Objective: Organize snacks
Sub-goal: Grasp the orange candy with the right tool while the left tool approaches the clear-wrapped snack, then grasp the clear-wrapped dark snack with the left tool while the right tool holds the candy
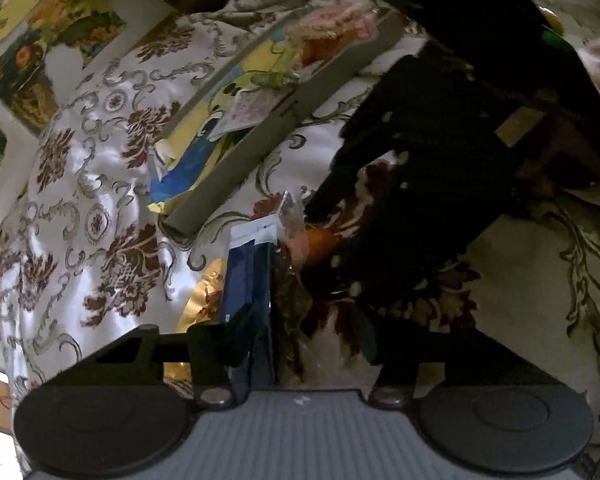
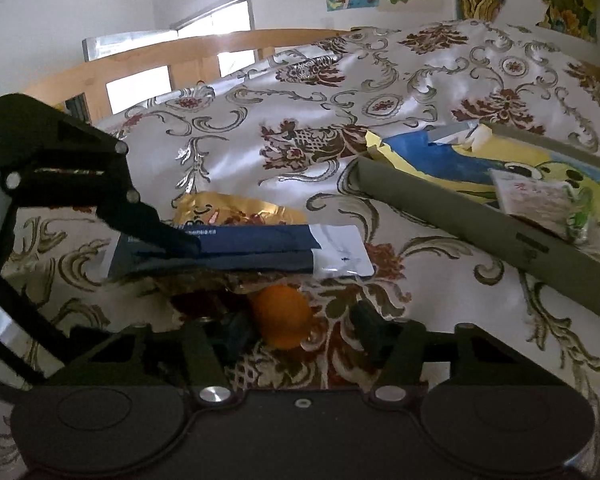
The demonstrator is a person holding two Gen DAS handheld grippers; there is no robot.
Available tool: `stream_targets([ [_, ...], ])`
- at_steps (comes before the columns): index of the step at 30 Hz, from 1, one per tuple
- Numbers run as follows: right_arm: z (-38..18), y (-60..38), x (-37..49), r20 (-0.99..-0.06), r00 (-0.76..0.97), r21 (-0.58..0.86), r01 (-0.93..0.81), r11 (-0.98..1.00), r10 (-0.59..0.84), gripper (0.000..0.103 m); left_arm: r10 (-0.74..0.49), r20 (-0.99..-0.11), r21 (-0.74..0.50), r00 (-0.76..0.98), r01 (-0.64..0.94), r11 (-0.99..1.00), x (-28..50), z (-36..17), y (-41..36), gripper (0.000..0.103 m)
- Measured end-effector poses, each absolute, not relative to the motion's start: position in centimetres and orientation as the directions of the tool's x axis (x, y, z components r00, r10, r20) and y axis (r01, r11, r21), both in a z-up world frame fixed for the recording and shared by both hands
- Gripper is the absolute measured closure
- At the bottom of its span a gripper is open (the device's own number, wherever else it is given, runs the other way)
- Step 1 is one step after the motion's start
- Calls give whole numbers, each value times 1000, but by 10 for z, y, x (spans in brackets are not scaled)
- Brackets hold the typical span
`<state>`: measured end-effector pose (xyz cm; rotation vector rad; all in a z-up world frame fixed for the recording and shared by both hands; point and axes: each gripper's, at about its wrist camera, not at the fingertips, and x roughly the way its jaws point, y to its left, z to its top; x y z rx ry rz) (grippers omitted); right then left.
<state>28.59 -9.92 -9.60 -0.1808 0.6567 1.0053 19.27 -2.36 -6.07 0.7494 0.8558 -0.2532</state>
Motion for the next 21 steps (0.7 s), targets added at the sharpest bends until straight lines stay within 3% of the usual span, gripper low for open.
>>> stream_targets([
  [4, -91, -103, 282, -605, 342, 143, -842, 520, 719, 69, 88, -774, 490, 628, 503, 712, 199, -64, -28, 49],
  [11, -83, -127, 277, -667, 397, 72, -807, 586, 630, 70, 51, -804, 422, 592, 507, 752, 218, -64, -26, 49],
  [21, -79, -157, 264, -688, 441, 41, -769, 638, 576, 70, -27, -822, 339, 569, 525, 781, 239, -74, -46, 48],
])
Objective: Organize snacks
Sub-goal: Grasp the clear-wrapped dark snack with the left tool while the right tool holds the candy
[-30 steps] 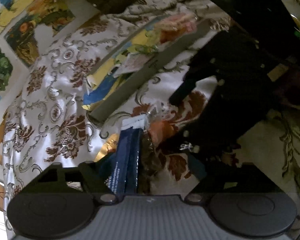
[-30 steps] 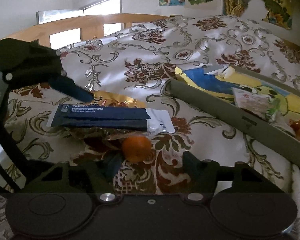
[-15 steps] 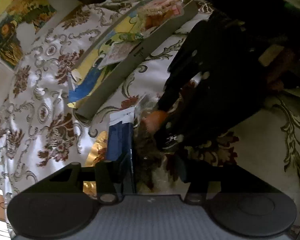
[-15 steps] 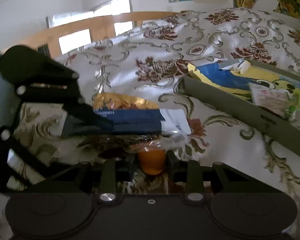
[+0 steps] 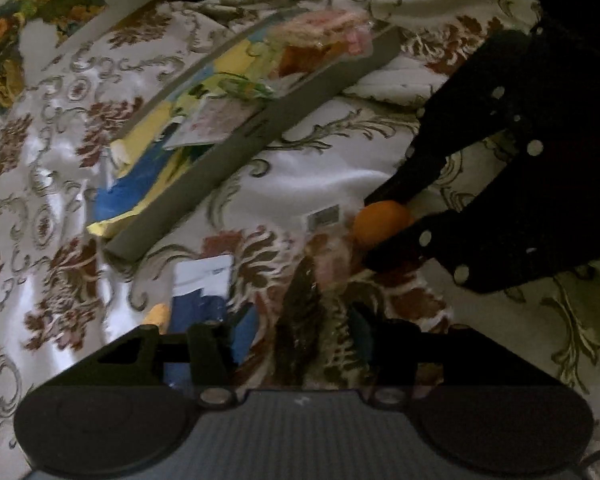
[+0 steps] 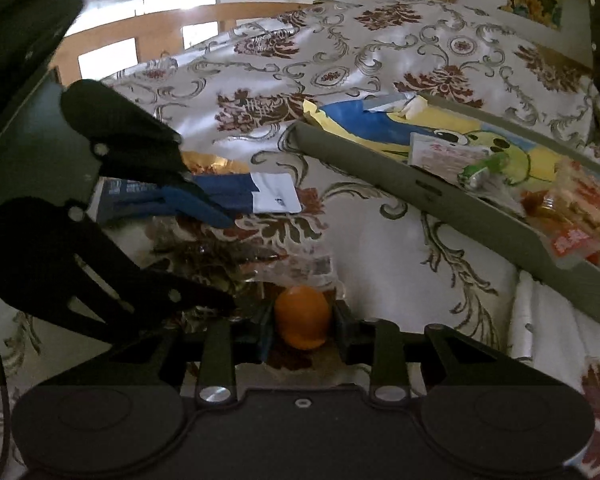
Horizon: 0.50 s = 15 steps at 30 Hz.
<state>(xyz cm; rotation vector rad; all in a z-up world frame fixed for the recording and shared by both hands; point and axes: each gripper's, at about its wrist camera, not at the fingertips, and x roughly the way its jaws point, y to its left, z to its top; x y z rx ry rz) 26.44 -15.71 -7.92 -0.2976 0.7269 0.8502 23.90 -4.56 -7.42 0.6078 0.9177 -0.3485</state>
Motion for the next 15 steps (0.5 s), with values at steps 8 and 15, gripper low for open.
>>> stream_targets([
  [8, -79, -160, 271, -687, 436, 67, -759, 648, 581, 70, -36, -875, 233, 483, 486, 842, 253, -71, -34, 61],
  [15, -78, -160, 270, -678, 449, 63, -754, 654, 583, 70, -80, -877, 147, 474, 423, 894, 251, -61, -18, 64],
])
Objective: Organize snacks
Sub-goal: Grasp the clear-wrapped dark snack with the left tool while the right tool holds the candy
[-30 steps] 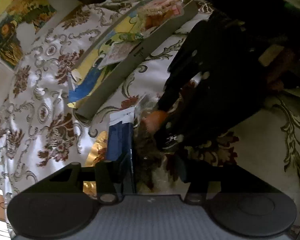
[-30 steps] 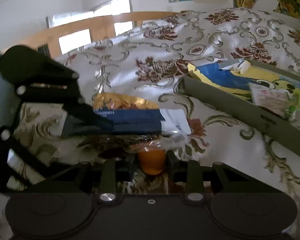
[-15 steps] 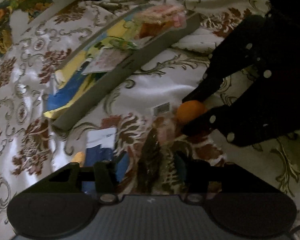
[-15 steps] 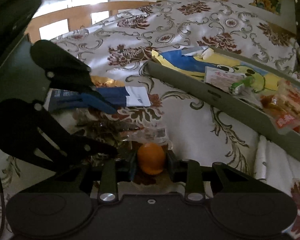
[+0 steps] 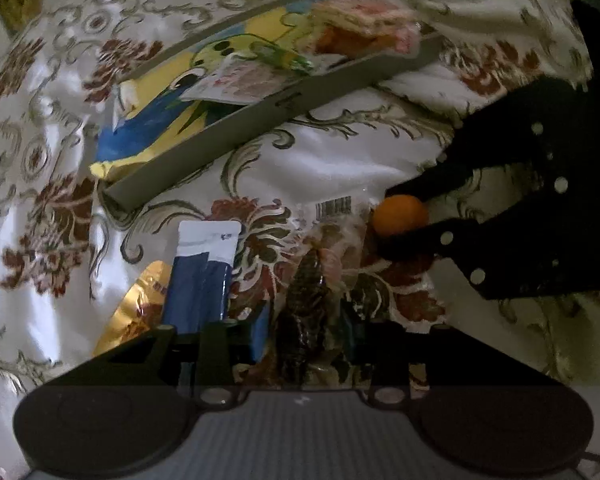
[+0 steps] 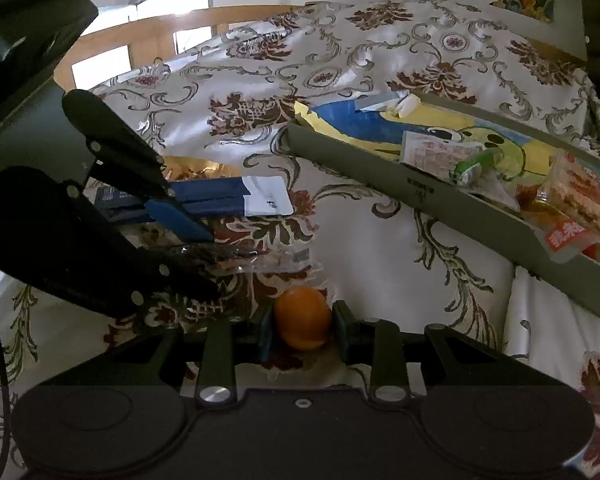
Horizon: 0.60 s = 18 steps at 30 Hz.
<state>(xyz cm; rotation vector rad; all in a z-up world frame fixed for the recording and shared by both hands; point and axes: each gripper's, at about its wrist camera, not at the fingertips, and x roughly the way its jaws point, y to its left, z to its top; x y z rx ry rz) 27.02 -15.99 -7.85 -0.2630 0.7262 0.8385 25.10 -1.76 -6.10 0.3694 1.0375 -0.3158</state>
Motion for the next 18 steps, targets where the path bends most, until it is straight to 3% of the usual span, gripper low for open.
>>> stream_targets([
  [2, -77, -161, 271, -670, 458, 61, -750, 659, 584, 70, -96, -873, 118, 477, 399, 910, 250, -57, -14, 65],
  [4, -75, -163, 272, -662, 466, 65, -744, 665, 587, 70, -98, -865, 104, 493, 367, 925, 249, -53, -11, 74],
  [18, -70, -166, 274, -634, 487, 76, -735, 674, 602, 70, -69, -841, 100, 537, 279, 955, 256, -37, 1, 87],
])
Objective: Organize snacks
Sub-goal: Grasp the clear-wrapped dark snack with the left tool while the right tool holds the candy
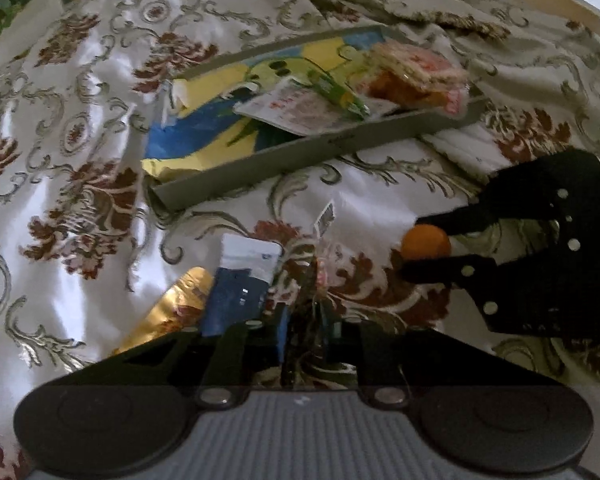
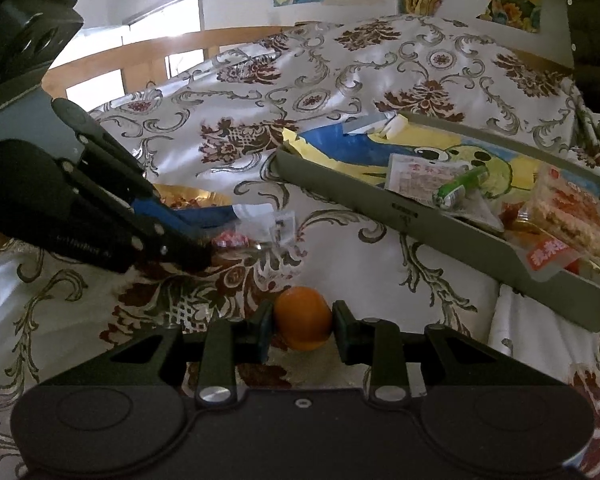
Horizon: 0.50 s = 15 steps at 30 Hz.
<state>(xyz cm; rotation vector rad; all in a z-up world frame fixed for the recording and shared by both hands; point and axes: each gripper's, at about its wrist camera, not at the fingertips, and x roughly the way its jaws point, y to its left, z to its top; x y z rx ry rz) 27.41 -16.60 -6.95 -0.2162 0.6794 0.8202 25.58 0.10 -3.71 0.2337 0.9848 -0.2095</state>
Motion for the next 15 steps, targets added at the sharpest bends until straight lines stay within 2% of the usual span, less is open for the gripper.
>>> stream_targets([
  [3, -69, -167, 275, -627, 494, 78, -730, 679, 603, 70, -75, -835, 86, 545, 264, 961, 255, -35, 6, 87],
  [7, -65, -169, 277, -602, 518, 77, -720, 689, 608, 70, -128, -818, 0, 561, 223, 975, 255, -29, 14, 87],
  [15, -44, -187, 287, -464, 636, 92, -658, 748, 617, 70, -188, -729, -115, 659, 153, 982, 268, -7, 11, 87],
])
